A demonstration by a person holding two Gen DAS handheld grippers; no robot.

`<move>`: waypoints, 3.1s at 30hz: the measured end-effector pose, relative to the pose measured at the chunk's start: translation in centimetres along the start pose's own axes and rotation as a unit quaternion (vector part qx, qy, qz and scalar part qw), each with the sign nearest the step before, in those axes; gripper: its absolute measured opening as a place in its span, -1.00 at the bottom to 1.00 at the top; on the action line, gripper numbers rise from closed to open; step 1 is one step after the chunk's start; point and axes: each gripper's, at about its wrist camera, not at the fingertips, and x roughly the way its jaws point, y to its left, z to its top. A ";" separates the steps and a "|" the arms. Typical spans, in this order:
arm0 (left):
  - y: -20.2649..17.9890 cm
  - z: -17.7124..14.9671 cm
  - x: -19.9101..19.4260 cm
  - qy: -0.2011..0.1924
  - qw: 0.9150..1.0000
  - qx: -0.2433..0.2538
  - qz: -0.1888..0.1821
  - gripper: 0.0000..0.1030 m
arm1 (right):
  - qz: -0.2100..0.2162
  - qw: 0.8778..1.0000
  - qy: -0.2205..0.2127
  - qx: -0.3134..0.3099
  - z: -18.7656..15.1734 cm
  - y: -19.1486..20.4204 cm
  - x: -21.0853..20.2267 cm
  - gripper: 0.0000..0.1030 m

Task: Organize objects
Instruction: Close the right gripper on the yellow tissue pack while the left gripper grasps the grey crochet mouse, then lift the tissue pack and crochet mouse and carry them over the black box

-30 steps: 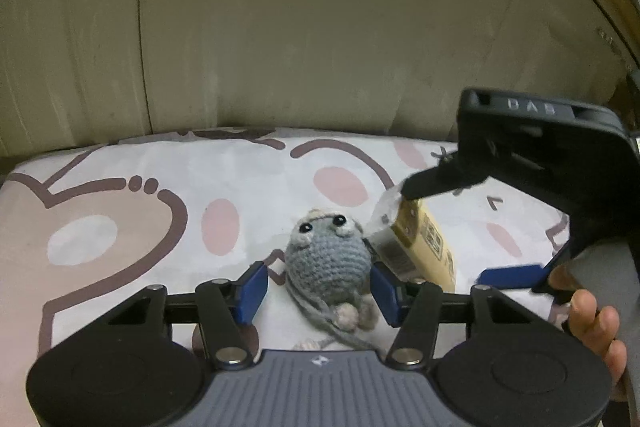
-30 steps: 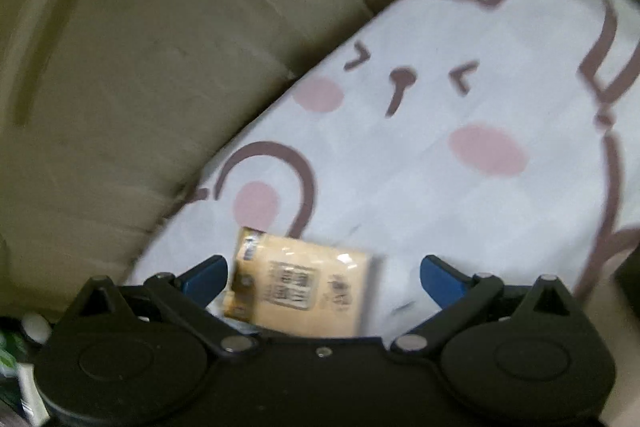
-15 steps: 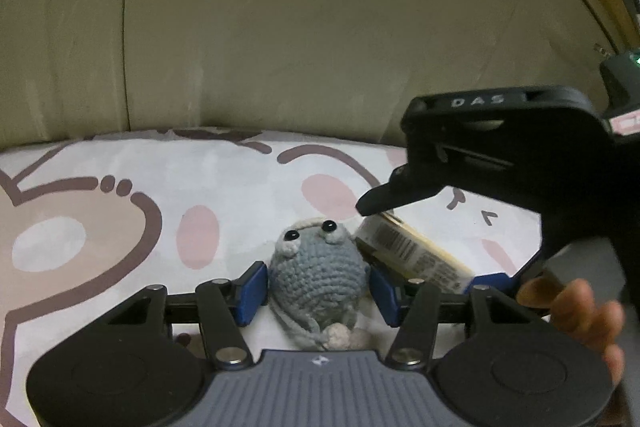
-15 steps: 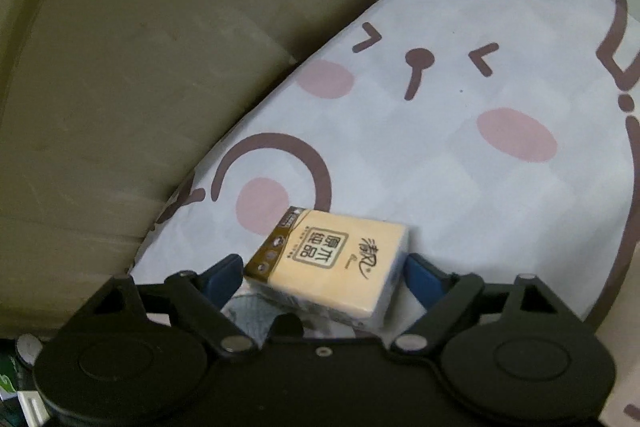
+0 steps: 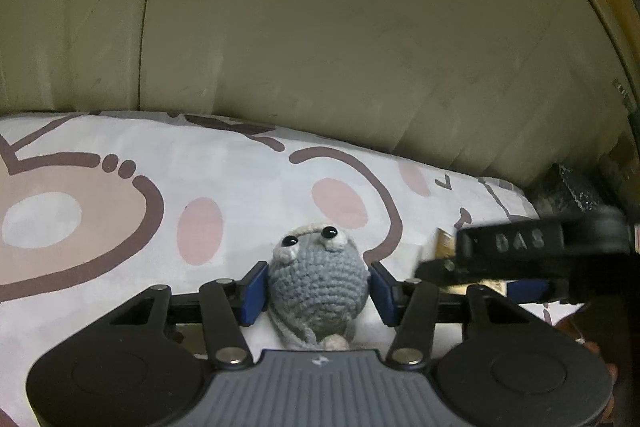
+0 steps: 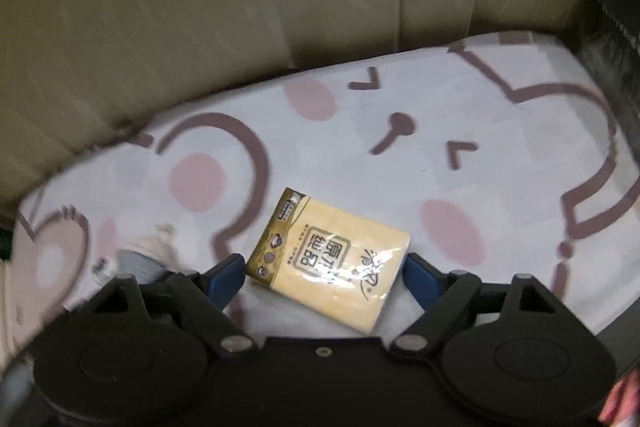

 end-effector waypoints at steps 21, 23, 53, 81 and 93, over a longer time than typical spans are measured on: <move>0.1 0.3 0.4 0.007 0.997 -0.073 0.021 0.02 | -0.083 0.975 -0.003 0.207 0.7 0.1 1.4 0.68; 0.1 0.3 0.5 0.008 0.997 -0.071 0.023 0.01 | -0.098 0.978 -0.008 0.184 0.7 0.4 1.5 0.54; -3.1 1.6 -9.7 -0.034 0.997 -0.040 0.048 -0.01 | -0.026 0.996 -0.068 0.055 -2.0 0.1 -9.2 0.42; -9.6 -1.5 -20.3 -0.046 0.996 0.025 0.069 -0.01 | -0.036 0.980 -0.178 -0.084 -9.8 -2.5 -22.5 0.42; -12.0 -2.6 -22.5 -0.049 0.996 0.036 0.062 -0.01 | -0.021 0.973 -0.199 -0.116 -12.1 -4.2 -25.7 0.43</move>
